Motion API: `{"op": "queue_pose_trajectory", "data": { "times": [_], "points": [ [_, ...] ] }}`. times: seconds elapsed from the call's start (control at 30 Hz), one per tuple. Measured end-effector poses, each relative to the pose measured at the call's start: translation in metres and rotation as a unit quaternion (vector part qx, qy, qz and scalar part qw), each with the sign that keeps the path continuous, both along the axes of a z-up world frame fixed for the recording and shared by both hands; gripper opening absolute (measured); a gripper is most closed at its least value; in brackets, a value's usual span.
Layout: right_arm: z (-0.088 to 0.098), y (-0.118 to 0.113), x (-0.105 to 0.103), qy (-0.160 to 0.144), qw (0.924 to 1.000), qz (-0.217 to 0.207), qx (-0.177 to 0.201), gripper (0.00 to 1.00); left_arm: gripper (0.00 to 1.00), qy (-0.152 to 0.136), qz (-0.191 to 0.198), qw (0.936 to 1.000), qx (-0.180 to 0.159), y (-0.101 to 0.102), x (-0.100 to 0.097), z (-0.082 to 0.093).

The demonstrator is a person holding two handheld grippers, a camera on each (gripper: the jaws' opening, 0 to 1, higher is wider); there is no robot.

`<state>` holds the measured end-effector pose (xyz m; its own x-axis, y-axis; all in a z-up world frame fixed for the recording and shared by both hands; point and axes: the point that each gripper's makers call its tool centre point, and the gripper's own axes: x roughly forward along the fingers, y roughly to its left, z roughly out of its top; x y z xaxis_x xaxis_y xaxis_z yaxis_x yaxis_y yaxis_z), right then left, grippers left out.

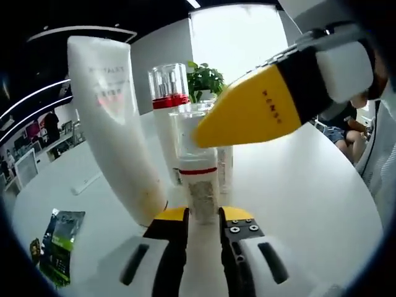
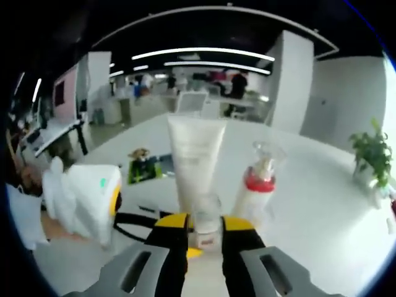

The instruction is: Arrange the skincare products in the storage area until every visible bottle or jar stands upright without overlapping.

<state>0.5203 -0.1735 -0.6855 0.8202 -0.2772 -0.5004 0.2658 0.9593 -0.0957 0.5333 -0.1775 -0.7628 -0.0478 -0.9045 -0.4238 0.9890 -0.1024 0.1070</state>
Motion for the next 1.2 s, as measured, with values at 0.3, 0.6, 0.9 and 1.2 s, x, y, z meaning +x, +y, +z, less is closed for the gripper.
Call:
{"op": "queue_pose_trajectory", "data": {
  "times": [0.3,0.6,0.9,1.2],
  "points": [
    [-0.005,0.004,-0.006,0.003,1.0,0.003,0.0,0.08,0.21,-0.005,0.0,1.0,0.002,0.002,-0.001,0.0],
    [-0.003,0.004,-0.004,-0.001,0.9999,0.011,-0.007,0.1,0.2,-0.007,0.004,1.0,0.006,0.006,-0.001,0.0],
    [0.004,-0.004,0.013,-0.01,0.9992,0.02,-0.033,0.17,0.2,-0.007,0.005,0.9999,0.008,0.006,0.003,-0.002],
    [0.0,-0.007,0.015,-0.009,0.9994,0.017,-0.03,0.13,0.19,-0.006,0.003,0.9999,0.011,0.004,0.004,-0.006]
  ]
}}
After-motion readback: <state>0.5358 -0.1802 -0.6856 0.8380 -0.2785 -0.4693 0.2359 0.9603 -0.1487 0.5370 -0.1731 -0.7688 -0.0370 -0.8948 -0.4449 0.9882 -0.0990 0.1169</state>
